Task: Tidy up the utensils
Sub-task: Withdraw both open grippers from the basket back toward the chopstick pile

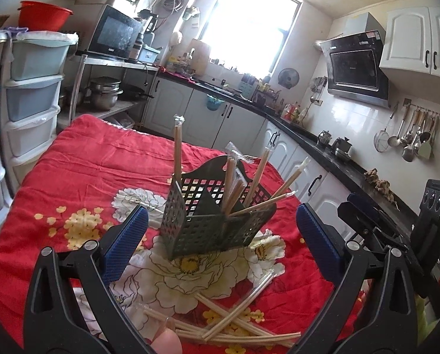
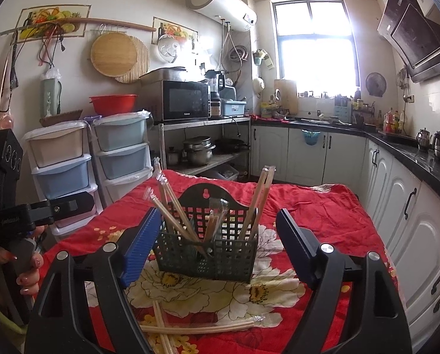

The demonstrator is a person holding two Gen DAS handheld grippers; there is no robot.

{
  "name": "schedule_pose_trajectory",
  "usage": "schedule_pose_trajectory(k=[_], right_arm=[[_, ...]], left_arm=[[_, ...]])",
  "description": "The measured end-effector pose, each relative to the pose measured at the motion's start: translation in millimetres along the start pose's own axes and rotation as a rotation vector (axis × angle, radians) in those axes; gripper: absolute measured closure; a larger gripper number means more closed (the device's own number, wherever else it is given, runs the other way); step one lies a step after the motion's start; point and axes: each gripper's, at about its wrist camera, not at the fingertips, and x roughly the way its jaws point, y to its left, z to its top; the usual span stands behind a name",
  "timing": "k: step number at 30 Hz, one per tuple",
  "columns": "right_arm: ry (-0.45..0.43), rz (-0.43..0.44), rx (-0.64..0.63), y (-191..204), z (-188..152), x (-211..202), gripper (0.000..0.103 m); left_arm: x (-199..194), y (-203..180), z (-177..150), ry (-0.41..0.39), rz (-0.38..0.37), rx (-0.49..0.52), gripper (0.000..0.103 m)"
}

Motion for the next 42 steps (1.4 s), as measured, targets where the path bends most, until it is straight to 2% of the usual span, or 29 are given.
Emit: schedule_pose_trajectory(k=[16,27,42], right_arm=[[0.064,0.043,-0.018,17.5,-18.0,10.3,0.025],[0.12,0.052,-0.014,14.9,-35.6,15.1,0.024],[0.191,0.032,0.007,6.7,-56.7,22.7,0.024]], left_arm=[[-1.6,15.1,-15.2,0.029,0.036,-0.047,0.011],[0.7,23.9,-28.4,0.07,0.06,-0.061,0.011],[13.5,39.0,-61.9,0.183,0.075,-0.105,0.011]])
